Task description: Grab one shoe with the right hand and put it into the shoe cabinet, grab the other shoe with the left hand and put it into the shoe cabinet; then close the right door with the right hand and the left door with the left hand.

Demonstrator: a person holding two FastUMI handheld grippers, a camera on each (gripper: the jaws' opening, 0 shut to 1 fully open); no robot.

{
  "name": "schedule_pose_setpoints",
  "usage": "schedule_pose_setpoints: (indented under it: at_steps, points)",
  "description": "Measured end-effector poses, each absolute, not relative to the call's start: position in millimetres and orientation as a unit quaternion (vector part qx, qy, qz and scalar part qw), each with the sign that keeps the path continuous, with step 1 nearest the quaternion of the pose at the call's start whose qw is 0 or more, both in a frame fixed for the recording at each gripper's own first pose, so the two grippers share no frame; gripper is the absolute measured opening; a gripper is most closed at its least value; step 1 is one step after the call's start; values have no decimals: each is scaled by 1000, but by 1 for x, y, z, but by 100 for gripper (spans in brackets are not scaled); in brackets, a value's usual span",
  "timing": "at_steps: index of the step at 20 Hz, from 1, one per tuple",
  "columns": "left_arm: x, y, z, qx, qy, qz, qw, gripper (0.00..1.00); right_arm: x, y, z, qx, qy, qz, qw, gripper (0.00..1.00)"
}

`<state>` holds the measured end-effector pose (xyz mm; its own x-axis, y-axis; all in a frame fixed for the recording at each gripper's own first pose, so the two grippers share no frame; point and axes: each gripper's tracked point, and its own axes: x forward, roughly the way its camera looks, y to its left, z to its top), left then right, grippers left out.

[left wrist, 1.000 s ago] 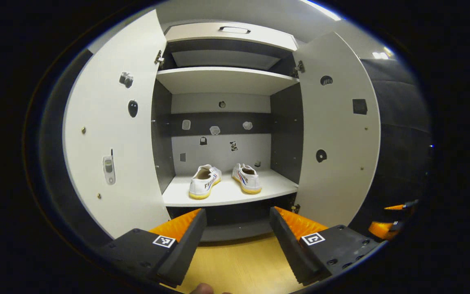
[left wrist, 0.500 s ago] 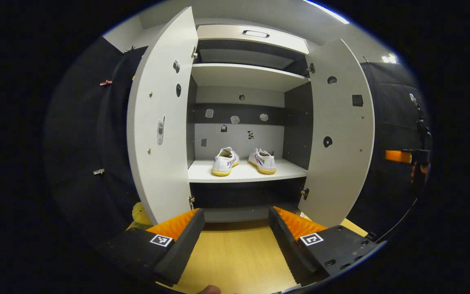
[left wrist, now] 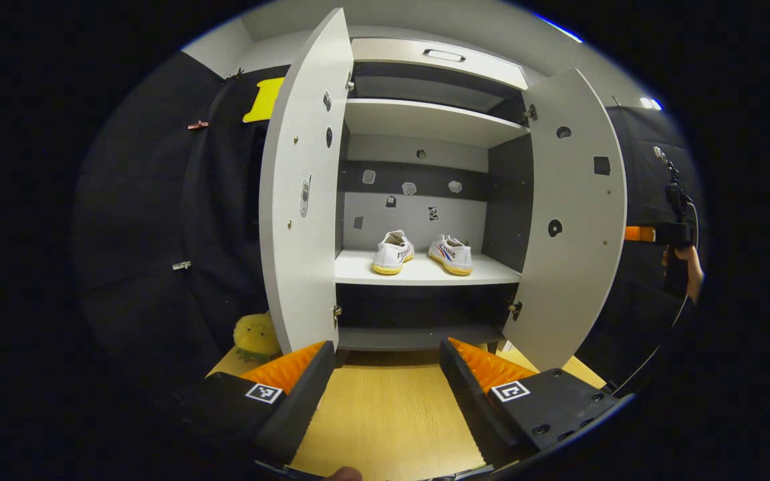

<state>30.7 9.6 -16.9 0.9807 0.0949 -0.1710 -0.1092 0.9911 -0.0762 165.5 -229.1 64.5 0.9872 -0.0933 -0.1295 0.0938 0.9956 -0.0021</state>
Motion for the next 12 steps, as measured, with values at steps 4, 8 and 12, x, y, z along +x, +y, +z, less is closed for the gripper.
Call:
schedule_pose_setpoints:
  at_steps: [4, 8, 12]
  points:
    - [27, 13, -20, -46, 86, 57, 994, 98, 174, -221, 66, 25, 58, -37, 997, 99]
    - [28, 17, -28, -48, 98, 60, 992, 98, 179, -219, 77, 18, 42, -36, 998, 98]
    - [37, 24, -28, -46, 95, 63, 992, 97, 177, -204, 79, 17, 37, -19, 999, 96]
